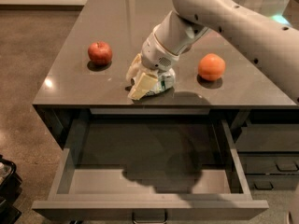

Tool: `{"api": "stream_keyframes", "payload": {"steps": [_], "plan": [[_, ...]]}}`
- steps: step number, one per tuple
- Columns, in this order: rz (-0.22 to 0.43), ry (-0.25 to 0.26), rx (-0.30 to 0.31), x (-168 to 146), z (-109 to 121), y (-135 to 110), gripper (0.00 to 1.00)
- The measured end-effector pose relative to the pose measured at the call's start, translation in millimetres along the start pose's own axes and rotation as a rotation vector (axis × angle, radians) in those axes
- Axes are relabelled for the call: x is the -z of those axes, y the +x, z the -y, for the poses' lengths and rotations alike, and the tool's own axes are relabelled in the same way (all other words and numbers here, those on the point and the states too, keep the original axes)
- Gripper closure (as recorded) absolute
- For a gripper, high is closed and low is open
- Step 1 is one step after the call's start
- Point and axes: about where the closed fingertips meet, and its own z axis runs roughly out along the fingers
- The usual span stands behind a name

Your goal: Place 7up can into top drawer

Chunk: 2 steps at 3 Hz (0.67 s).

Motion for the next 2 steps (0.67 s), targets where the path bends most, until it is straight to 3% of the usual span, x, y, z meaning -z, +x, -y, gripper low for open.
{"api": "stream_keyframes", "payload": {"steps": [1,2], "plan": [[0.0,0.0,0.0,0.0,0.0,0.0,1.0],[-0.011,-0.014,0.004,6.6,-2.4,-3.4,1.0]]}}
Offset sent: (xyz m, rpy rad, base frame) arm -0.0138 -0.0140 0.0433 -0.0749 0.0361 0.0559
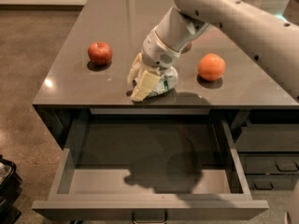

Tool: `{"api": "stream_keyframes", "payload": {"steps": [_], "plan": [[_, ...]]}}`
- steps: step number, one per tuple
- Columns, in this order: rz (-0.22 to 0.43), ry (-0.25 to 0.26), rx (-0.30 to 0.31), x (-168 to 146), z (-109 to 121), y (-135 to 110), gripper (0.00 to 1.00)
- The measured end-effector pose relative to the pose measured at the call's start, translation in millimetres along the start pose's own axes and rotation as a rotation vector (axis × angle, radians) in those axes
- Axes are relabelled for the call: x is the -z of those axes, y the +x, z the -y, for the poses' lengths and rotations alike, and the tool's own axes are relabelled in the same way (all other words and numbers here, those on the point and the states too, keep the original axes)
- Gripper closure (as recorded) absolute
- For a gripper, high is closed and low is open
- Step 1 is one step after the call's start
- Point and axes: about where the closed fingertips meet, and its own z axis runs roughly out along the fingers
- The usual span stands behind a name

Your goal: Place 7up can into top drawer

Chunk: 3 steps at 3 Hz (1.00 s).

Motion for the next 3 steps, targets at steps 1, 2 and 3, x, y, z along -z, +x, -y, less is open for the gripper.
{"api": "stream_keyframes", "payload": {"steps": [1,2,3], "plan": [[-0.006,0.036,-0.033,45.1,-34.0,-14.8,1.0],[0.002,0.138,-0.117,98.2,-101.8,-23.0,1.0],[0.068,0.219,-0.18,113.0,-162.1,-24.5,1.0]]}}
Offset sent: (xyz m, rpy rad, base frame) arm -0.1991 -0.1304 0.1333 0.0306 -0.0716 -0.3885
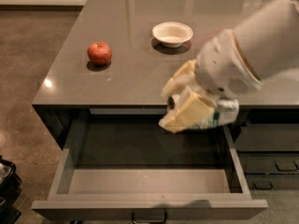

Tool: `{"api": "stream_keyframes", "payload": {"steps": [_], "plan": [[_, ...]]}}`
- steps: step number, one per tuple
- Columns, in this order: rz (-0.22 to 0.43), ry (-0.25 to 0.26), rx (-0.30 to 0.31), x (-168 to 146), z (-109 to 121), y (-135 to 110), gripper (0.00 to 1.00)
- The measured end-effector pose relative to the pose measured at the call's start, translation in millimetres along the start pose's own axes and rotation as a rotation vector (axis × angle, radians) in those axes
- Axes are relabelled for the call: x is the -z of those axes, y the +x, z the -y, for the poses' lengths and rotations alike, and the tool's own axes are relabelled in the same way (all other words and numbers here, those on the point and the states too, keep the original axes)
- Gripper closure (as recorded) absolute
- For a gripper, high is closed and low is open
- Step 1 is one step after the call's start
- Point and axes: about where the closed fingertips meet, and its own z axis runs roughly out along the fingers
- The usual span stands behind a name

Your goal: Place 7up can into top drawer

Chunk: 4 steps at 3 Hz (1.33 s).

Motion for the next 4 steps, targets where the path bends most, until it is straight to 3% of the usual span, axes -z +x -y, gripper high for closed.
{"api": "stream_keyframes", "payload": {"steps": [1,2,3,4], "plan": [[0.121,0.037,-0.102,-15.6,-23.6,36.4,1.0],[0.228,0.035,-0.174,-47.8,-13.5,62.1,1.0],[0.332,0.09,-0.191,-85.4,8.7,80.0,1.0],[0.38,0.14,-0.207,-105.2,16.3,94.5,1.0]]}}
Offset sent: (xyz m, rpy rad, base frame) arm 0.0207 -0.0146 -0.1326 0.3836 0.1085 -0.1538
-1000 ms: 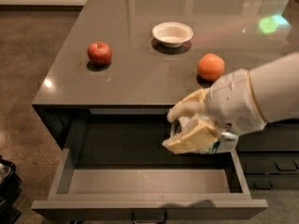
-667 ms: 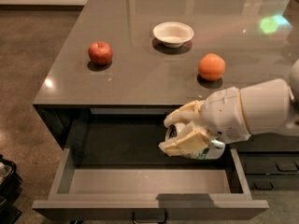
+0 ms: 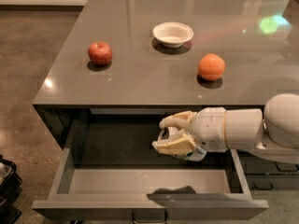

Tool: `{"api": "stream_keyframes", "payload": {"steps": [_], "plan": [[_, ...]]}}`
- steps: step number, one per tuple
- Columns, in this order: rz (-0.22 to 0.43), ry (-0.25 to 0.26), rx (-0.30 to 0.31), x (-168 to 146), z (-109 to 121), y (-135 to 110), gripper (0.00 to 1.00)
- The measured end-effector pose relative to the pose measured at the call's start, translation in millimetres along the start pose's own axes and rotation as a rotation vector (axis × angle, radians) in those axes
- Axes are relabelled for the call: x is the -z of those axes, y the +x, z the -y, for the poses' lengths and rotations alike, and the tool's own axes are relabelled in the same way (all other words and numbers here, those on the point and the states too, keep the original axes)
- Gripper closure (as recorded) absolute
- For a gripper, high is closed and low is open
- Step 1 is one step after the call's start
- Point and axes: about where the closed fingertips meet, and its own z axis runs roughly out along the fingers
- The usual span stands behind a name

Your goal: Place 7up can into top drawer

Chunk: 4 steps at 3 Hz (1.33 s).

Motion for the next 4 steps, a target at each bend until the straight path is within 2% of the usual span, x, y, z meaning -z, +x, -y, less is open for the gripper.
{"api": "stream_keyframes", "payload": {"steps": [1,3,4], "plan": [[0.047,0.042,-0.012,-7.9,3.3,17.3,1.0],[0.068,0.07,-0.048,-19.3,3.3,44.5,1.0],[-0.01,0.044,-0.058,-24.3,4.9,54.4,1.0]]}}
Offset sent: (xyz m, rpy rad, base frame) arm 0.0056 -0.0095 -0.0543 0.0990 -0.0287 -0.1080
